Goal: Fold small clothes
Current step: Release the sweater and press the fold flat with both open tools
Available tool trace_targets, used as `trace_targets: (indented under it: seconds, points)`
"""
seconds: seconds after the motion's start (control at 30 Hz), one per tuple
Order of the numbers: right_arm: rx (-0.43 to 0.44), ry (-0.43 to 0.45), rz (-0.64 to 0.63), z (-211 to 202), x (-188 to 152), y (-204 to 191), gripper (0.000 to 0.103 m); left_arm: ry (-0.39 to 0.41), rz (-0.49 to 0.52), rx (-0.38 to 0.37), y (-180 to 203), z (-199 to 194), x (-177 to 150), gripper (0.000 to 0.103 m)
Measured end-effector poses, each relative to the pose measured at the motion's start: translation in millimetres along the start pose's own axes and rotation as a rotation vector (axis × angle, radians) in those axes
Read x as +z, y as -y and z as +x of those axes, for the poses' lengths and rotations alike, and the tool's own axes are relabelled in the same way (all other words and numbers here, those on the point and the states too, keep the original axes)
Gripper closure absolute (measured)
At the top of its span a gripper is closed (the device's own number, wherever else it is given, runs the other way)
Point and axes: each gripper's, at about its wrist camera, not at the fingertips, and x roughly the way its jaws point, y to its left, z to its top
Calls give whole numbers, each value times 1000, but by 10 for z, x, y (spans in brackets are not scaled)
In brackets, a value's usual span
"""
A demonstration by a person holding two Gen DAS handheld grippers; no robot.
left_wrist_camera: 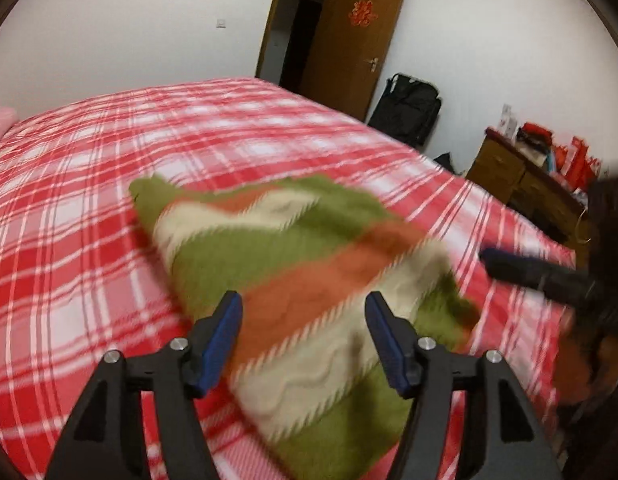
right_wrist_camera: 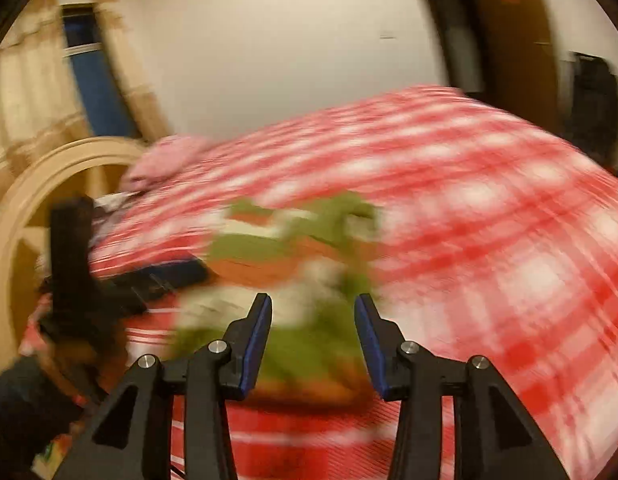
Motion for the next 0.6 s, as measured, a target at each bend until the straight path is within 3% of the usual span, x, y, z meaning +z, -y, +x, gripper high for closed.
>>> trace_targets:
  seconds: [0.07, 0.23, 0.3, 0.37, 0.47, 0.6]
  points:
    - [12, -60, -26, 283, 99, -88, 58, 1, 29, 32, 46, 38, -72, 32]
    - [-208, -198, 21, 1006, 127, 309, 60, 10, 110, 71, 156, 115, -136, 25]
    - [-196, -197, 50, 1064, 132, 492, 60, 14, 142, 86, 182, 124, -199, 22]
    - [-180, -205, 76, 1048, 146, 539, 60, -27, 169, 99, 198, 206, -289, 2]
    - [-228, -222, 7, 991, 185, 398, 60, -44, 116, 80, 87, 202, -281, 2]
    - [-125, -153, 10, 810, 437, 207, 58, -86, 19, 47, -77, 236, -300, 2]
